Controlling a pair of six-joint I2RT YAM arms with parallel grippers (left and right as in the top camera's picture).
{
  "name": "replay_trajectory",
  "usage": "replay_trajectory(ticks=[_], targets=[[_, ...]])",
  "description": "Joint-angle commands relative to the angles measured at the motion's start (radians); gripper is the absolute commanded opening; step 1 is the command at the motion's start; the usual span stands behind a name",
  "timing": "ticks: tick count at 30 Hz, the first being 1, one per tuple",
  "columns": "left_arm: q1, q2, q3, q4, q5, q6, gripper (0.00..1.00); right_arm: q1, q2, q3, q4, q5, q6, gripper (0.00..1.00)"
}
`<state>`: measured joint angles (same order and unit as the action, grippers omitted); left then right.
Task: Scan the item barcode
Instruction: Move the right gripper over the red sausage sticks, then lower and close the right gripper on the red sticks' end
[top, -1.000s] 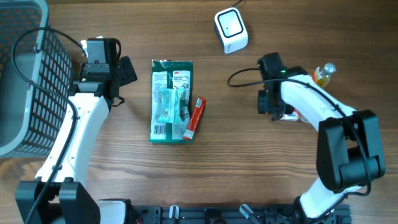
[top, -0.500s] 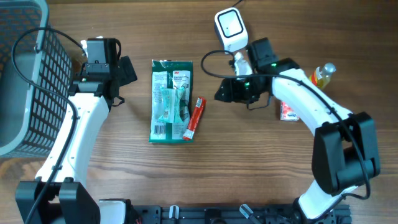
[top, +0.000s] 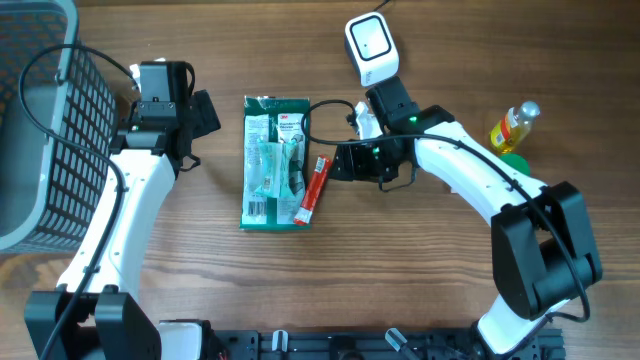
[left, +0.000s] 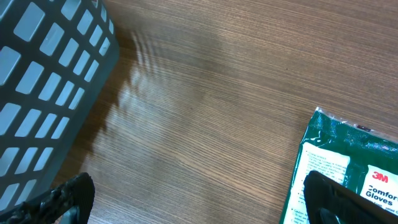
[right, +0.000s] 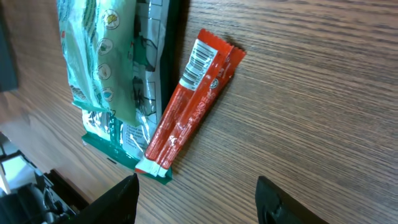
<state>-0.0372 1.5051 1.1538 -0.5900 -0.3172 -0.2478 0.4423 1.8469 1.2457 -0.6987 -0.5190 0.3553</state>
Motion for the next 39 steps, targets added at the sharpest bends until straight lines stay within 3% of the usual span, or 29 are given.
replay_trajectory(ticks=[1,39], targets=[[0.005,-0.001,0.011,0.003,-0.009,0.009,1.00,0.003,0.000,-0.010,-0.002,0.014,0.015,0.61],[0.005,-0.001,0.011,0.003,-0.009,0.009,1.00,0.003,0.000,-0.010,0.056,0.034,0.041,0.67]])
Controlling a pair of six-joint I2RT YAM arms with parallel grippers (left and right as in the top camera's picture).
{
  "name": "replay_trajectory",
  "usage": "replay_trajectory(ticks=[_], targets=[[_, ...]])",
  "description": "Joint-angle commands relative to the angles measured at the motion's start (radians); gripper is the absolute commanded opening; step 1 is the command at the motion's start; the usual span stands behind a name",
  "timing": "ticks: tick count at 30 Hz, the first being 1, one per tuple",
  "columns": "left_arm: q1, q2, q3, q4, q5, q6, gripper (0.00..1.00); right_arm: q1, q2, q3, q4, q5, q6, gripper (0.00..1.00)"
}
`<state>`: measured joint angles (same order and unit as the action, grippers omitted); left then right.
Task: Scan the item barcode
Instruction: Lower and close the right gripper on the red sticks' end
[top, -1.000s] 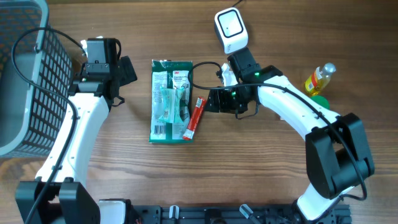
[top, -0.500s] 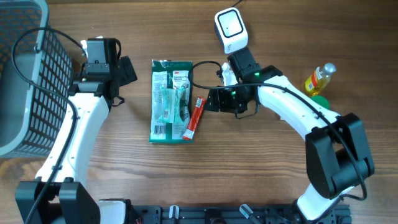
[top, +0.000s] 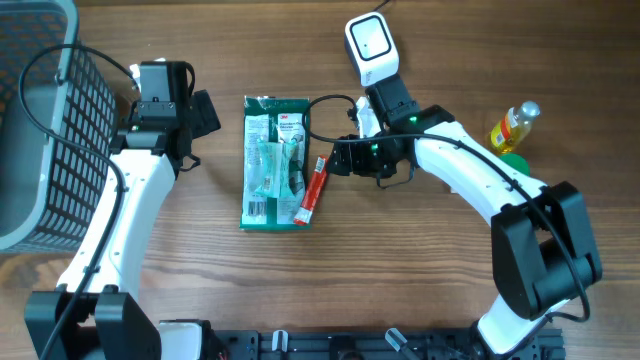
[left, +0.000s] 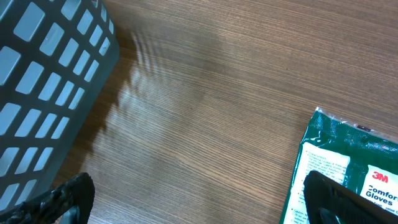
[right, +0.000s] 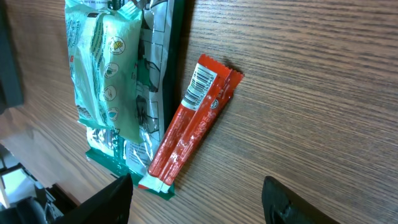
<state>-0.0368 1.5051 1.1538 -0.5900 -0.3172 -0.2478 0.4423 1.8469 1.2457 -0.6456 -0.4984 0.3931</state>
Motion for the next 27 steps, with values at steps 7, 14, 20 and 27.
replay_trajectory(ticks=[7,14,20,27], targets=[[0.005,-0.001,0.011,0.003,-0.009,0.009,1.00,0.003,0.005,-0.011,-0.006,0.055,0.012,0.67],[0.005,-0.001,0.011,0.003,-0.009,0.009,1.00,0.003,0.012,-0.011,-0.016,0.055,0.055,0.67],[0.005,-0.001,0.011,0.003,-0.009,0.009,1.00,0.007,0.031,-0.011,-0.006,-0.012,0.056,0.60],[0.005,-0.001,0.011,0.003,-0.009,0.009,1.00,0.076,0.078,-0.011,0.021,-0.021,0.167,0.26]])
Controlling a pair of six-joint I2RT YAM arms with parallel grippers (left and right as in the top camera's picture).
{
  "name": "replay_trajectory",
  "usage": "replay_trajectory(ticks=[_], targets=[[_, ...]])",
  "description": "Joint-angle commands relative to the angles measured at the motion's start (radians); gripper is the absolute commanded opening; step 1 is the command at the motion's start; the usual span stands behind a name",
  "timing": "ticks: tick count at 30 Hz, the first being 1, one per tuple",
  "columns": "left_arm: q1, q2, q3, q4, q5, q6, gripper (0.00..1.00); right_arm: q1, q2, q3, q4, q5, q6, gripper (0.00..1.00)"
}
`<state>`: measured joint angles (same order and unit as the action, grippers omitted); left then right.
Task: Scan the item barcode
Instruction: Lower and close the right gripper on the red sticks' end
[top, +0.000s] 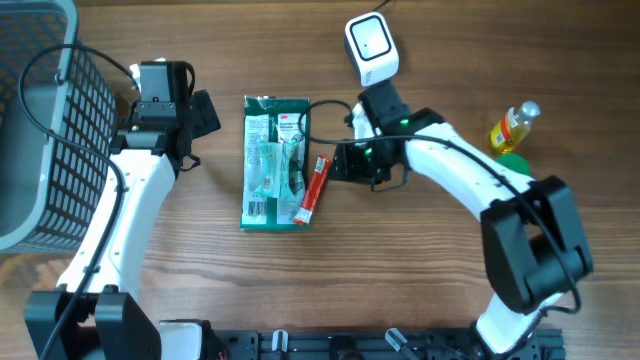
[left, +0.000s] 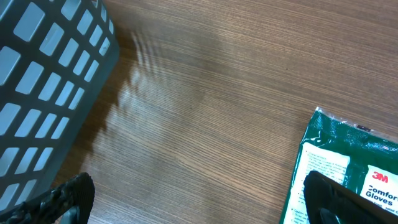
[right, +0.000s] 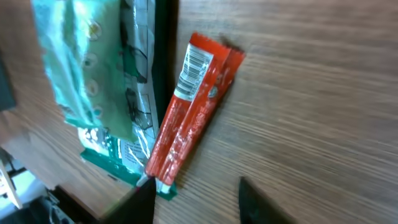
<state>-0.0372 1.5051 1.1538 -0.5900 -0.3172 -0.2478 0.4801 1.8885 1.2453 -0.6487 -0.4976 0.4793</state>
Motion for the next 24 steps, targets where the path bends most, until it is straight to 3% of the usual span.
replay_trajectory(ticks=[1,5,9,15,24], targets=[[0.005,-0.001,0.011,0.003,-0.009,0.009,1.00,0.051,0.039,-0.011,0.036,-0.022,0.112,0.24],[0.005,-0.001,0.011,0.003,-0.009,0.009,1.00,0.109,0.043,-0.011,0.106,0.000,0.183,0.13],[0.005,-0.001,0.011,0.003,-0.009,0.009,1.00,0.169,0.043,-0.011,0.121,0.164,0.293,0.05],[0.005,-0.001,0.011,0.003,-0.009,0.009,1.00,0.236,0.044,-0.011,0.128,0.333,0.312,0.04],[0.005,-0.001,0.011,0.003,-0.009,0.009,1.00,0.252,0.052,-0.011,0.142,0.348,0.309,0.04]])
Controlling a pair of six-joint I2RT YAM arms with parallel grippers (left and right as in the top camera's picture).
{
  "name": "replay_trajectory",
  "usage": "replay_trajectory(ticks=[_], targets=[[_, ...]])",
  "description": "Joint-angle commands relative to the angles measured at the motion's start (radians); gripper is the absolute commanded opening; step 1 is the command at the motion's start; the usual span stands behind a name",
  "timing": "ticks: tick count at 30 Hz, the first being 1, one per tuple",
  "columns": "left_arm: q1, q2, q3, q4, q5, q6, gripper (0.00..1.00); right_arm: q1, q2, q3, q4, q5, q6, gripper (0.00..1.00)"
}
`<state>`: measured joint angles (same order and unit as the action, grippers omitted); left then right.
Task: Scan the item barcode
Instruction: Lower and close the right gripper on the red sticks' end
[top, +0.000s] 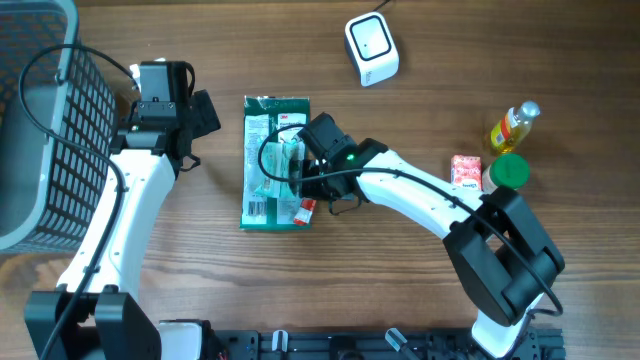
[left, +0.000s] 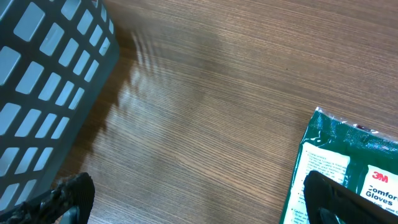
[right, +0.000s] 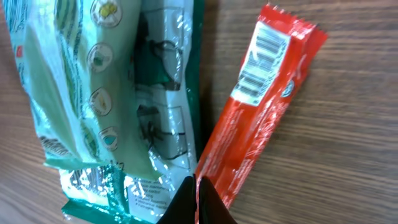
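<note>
A red stick packet (right: 261, 112) lies flat on the wood, barcode up, its left edge against a green 3M gloves package (right: 124, 93). My right gripper (right: 196, 186) is shut, tips low at the packet's lower left edge where it meets the package; whether they pinch it cannot be told. From overhead the right gripper (top: 308, 185) covers most of the packet, and only its lower end (top: 308, 207) shows. The white scanner (top: 371, 48) stands at the back. My left gripper (left: 199, 208) is open over bare wood beside the package (left: 348, 168).
A grey mesh basket (top: 40, 120) fills the left edge, close to the left arm. A yellow bottle (top: 513, 125), a green cap (top: 510, 170) and a small red-and-white box (top: 465, 168) sit at the right.
My right gripper went from open, to the right of the red packet, to shut and low over the packet's left edge. The right arm now stretches leftward. The left arm is unchanged.
The right gripper stayed open to the right of the red packet, near the scanner, through all three earlier moments, shifting slightly. Now it is shut over the packet beside the green package. The packet, the package and the left arm have kept their places.
</note>
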<state>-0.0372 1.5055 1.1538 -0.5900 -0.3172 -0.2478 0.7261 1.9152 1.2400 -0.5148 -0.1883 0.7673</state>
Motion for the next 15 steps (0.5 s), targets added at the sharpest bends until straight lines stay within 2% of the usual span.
replay_trajectory(ticks=[1,15], targets=[[0.005,-0.001,0.011,0.003,-0.009,0.009,1.00,0.007,0.027,-0.005,0.008,0.039,0.021,0.04],[0.005,-0.001,0.011,0.003,-0.009,0.009,1.00,0.020,0.092,-0.005,0.005,0.053,-0.009,0.05]])
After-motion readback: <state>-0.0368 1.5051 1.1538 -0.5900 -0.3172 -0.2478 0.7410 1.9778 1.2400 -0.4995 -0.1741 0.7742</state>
